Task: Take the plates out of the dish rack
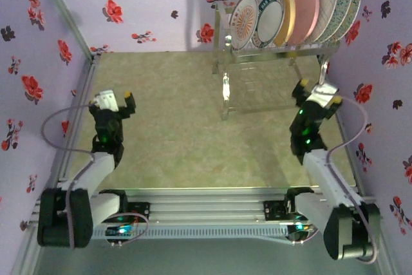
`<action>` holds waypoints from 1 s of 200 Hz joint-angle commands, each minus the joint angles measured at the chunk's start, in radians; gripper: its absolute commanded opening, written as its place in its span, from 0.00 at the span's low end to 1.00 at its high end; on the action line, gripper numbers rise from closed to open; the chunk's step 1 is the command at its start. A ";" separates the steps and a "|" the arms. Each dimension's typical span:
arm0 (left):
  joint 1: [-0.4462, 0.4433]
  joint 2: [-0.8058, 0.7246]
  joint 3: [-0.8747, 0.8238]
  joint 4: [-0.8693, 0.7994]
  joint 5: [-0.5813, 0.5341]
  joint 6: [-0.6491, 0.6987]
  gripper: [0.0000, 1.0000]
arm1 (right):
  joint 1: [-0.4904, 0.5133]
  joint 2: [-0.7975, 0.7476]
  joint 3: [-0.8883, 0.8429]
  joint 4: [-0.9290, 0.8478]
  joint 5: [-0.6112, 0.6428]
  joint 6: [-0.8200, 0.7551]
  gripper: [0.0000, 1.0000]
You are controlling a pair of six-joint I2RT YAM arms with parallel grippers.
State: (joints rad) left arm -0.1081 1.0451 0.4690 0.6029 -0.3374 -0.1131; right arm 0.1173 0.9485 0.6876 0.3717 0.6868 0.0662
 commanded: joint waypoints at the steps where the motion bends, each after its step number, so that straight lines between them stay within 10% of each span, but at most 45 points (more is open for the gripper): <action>1: -0.015 -0.067 0.328 -0.517 -0.123 -0.311 1.00 | -0.024 -0.022 0.522 -0.638 0.040 0.171 0.99; 15: -0.013 -0.048 0.577 -0.945 -0.093 -0.600 1.00 | -0.064 0.028 0.732 -0.896 0.033 0.452 0.99; 28: 0.019 -0.018 0.615 -0.915 0.020 -0.726 1.00 | -0.206 0.075 0.822 -0.905 -0.329 0.465 0.99; 46: 0.038 0.043 0.701 -0.915 0.195 -0.821 1.00 | -0.223 0.170 0.986 -1.088 -0.282 0.507 0.99; 127: -0.280 0.114 0.934 -1.106 0.264 -0.602 1.00 | -0.401 0.349 1.169 -0.981 -0.609 0.210 0.90; 200: -0.334 0.085 0.934 -1.076 0.459 -0.488 1.00 | -0.570 0.374 0.956 -0.723 -1.089 0.006 0.86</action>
State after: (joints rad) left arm -0.4217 1.1542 1.3853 -0.4881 0.0231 -0.6590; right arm -0.4068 1.3281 1.7126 -0.4904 -0.2142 0.1772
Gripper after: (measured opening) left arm 0.995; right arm 0.858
